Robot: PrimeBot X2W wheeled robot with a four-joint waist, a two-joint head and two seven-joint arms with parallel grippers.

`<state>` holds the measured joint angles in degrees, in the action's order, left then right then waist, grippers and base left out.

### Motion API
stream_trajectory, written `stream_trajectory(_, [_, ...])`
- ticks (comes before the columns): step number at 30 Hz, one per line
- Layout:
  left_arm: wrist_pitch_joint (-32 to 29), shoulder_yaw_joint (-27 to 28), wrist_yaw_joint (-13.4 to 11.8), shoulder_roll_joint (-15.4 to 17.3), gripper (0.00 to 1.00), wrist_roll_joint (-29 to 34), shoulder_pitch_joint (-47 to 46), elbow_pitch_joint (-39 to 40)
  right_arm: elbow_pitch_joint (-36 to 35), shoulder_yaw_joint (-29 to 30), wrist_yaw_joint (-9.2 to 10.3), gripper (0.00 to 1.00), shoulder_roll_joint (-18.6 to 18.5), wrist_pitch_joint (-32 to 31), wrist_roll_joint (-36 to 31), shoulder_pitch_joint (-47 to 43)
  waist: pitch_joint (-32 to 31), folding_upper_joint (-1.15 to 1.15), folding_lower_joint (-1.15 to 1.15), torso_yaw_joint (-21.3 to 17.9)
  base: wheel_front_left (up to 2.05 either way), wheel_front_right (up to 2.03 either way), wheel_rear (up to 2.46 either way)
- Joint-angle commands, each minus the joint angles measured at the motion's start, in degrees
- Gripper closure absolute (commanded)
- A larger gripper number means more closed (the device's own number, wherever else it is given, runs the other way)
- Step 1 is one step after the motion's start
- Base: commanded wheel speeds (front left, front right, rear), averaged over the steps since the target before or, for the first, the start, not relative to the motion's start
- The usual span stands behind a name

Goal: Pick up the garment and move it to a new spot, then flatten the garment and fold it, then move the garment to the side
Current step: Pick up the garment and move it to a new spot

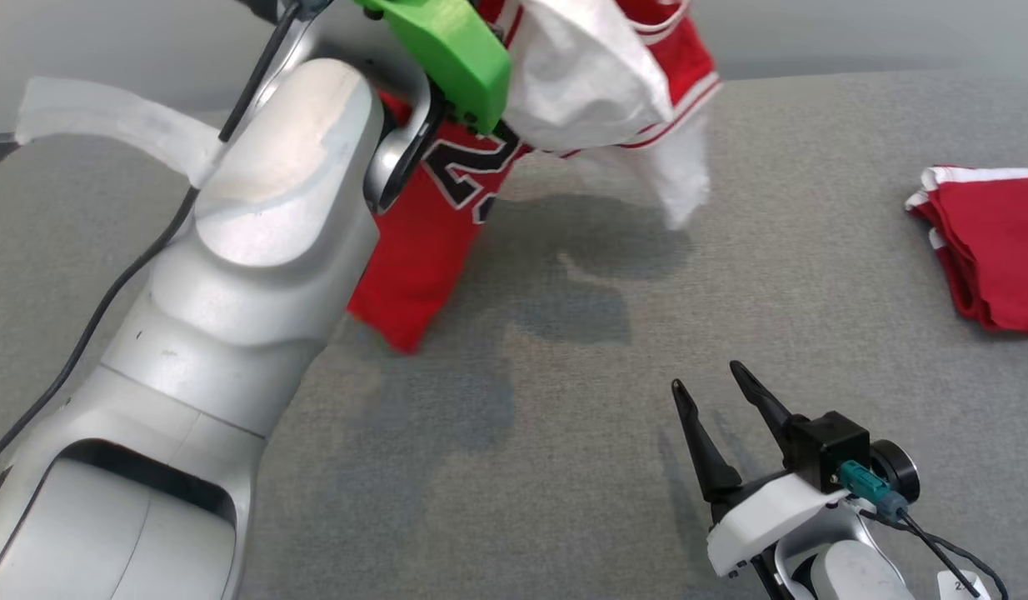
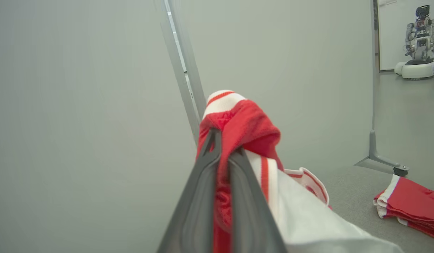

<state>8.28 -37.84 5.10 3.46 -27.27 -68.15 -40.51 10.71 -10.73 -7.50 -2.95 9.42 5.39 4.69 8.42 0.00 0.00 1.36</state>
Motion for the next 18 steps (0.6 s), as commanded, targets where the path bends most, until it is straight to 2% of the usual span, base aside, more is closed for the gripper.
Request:
stream_trajectory(1, [0.7, -0.5, -0.1, -0.1, 1.00, 0.3, -1.6, 1.2, 0.3, -0.4, 0.02, 0.00, 0.0, 0.6, 0.6, 0.7, 0.1, 0.00, 0.00, -5.0, 0.00, 0.00, 0.00])
stream_trajectory(7, [2.3, -1.9, -1.3, -0.5, 1.00, -1.8, -4.6, 5.8, 1.7, -1.2, 0.02, 0.00, 0.0, 2.0, 1.8, 1.7, 1.2, 0.00, 0.00, -10.5, 0.00, 0.00, 0.00])
stream_trajectory(11, [3.9, -2.6, -2.4, -0.5, 1.00, -5.5, -6.0, 10.6, 2.5, -1.2, 0.02, 0.00, 0.0, 2.8, 2.5, 2.4, 2.4, 0.00, 0.00, -12.8, 0.00, 0.00, 0.00])
stream_trajectory(15, [5.6, -1.5, -4.4, -0.3, 1.00, -10.6, -5.1, 15.0, 2.7, -0.5, 0.02, 0.00, 0.1, 3.4, 2.4, 3.1, 3.5, 0.00, 0.00, -13.0, 0.00, 0.00, 0.00])
stream_trajectory(18, [5.9, -1.2, -6.2, -0.4, 1.00, -12.7, -2.5, 14.0, 2.9, 0.4, 0.02, 0.00, 0.1, 3.6, 1.7, 3.3, 4.3, 0.00, 0.00, -11.7, 0.00, 0.00, 0.00])
